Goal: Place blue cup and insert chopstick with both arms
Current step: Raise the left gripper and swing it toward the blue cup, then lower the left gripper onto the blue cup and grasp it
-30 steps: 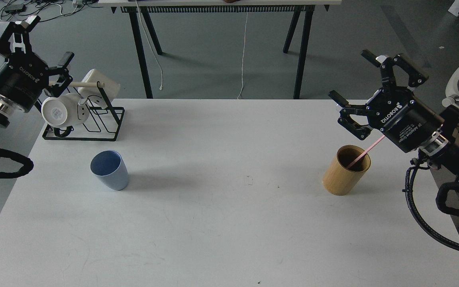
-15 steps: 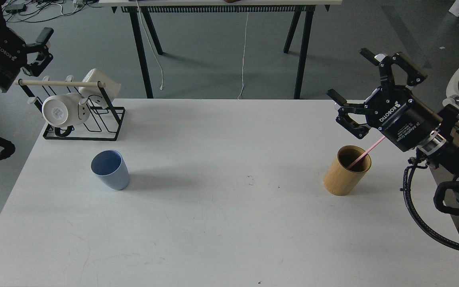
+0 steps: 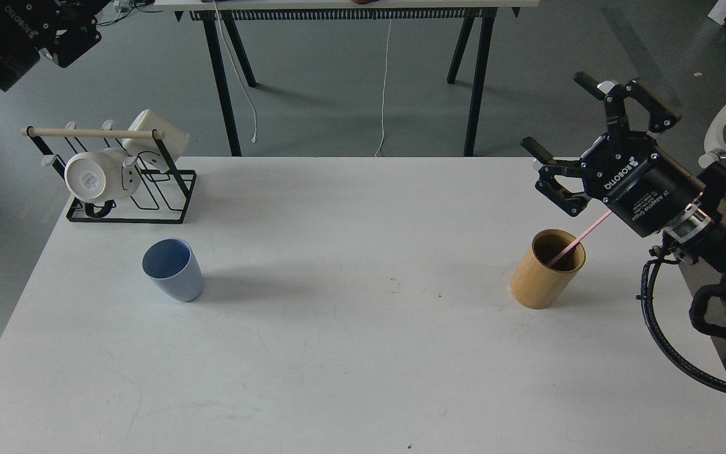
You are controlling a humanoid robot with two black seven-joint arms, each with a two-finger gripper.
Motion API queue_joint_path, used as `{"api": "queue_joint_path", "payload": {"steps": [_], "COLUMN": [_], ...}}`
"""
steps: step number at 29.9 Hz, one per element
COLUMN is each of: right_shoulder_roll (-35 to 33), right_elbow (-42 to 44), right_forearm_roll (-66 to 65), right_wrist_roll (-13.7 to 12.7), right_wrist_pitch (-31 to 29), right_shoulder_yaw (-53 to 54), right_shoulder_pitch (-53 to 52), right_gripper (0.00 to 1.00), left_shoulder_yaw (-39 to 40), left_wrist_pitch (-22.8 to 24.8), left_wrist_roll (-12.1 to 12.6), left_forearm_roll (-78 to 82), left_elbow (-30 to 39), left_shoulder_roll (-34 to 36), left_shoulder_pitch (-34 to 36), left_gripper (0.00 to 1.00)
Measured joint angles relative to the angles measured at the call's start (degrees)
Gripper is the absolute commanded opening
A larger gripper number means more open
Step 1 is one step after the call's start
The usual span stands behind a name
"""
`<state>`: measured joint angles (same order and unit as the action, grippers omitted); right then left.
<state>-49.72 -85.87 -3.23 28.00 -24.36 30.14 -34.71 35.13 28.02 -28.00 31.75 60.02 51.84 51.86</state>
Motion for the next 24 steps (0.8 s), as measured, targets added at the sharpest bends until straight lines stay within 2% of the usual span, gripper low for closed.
{"api": "queue_joint_path", "payload": {"steps": [4, 11, 18, 24], "right_shoulder_roll": [0.1, -0.4, -0.1, -0.4], "right_elbow": [0.0, 0.4, 0.6, 1.0], "right_forearm_roll": [0.0, -0.1, -0.4, -2.0], "right_wrist_roll": [0.0, 0.0, 0.0, 0.0], "right_wrist_pitch": [0.0, -0.1, 0.0, 0.0], "right_shoulder_yaw": [0.1, -0.2, -0.2, -0.4], "right_shoulder_pitch": [0.1, 0.2, 0.0, 0.2], "right_gripper": [0.94, 0.94, 0.94, 0.94], "left_shoulder_yaw": [-2.3, -10.9, -17.8, -19.3], "left_wrist_pitch": [0.0, 0.0, 0.0, 0.0], "left_wrist_roll": [0.0, 0.0, 0.0, 0.0], "left_forearm_roll": [6.2, 29.7, 55.9, 65.2], "left_elbow": [4.5, 11.6, 11.1, 6.0], "left_shoulder_roll": [3.3, 12.3, 16.0, 12.6], "left_shoulder_pitch": [0.0, -0.2, -0.5, -1.1], "left_gripper": [1.0, 0.99, 0.99, 0.99]}}
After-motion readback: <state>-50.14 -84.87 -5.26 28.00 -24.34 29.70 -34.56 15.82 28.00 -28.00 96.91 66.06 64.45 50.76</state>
